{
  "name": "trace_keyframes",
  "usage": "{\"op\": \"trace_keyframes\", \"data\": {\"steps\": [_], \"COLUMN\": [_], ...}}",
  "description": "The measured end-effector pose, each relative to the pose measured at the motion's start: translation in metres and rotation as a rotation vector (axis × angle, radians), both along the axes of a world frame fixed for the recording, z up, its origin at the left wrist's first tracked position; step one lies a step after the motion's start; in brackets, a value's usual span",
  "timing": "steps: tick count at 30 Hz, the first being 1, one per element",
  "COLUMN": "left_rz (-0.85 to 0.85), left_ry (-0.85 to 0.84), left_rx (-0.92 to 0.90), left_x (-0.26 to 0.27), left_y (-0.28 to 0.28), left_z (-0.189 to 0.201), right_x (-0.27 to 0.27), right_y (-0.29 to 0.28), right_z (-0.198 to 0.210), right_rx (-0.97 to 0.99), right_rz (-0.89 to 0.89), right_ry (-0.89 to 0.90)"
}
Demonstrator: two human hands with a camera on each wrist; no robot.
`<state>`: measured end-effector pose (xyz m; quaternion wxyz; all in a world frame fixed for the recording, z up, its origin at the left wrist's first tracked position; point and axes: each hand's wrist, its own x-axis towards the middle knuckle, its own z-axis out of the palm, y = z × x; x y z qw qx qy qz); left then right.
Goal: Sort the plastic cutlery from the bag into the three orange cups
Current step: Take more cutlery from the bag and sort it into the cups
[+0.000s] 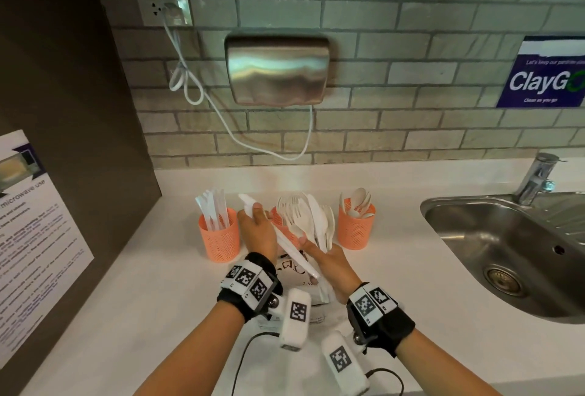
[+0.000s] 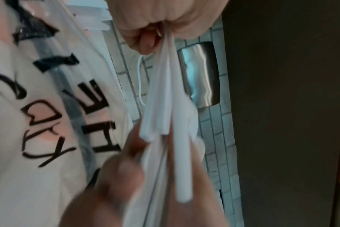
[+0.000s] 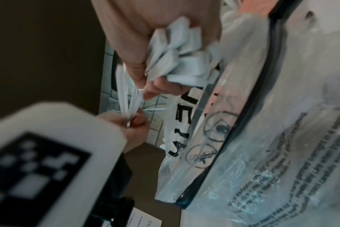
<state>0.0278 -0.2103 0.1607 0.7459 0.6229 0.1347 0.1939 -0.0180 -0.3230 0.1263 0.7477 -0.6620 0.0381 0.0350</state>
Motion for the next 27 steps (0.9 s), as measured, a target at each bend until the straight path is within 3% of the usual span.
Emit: {"op": "trace_keyframes", "data": {"steps": [6, 10, 15, 22, 27], "left_rz": [0.102, 0.007, -0.097, -0.221, -0.415], "left_ry": [-0.206, -0.386, -0.508, -0.347, -0.139], "left_rx": [-0.1, -0.082, -0.033, -0.247, -0.172], "left_x": [-0.003, -0.02, -0.033, -0.033, -0.036], "left_y": [0.018, 0.001, -0.013, -0.021, -0.022], "left_z": [0.026, 0.041, 0.039, 0.029, 0.021], "right_x": [0.003, 0.012, 0.016, 0.012, 0.006], "right_y": [-0.007, 0.001, 0.007, 0.013, 0.016], "right_z": [-0.001, 0.0, 0.002, 0.004, 0.01], "right_rx": [0.162, 0.21, 0.233, 0.262, 0.035], "right_rz": [-0.069, -0.155, -0.137, -0.035, 0.002], "right_ry": [0.139, 0.245, 0.237, 0.22, 0.025]}}
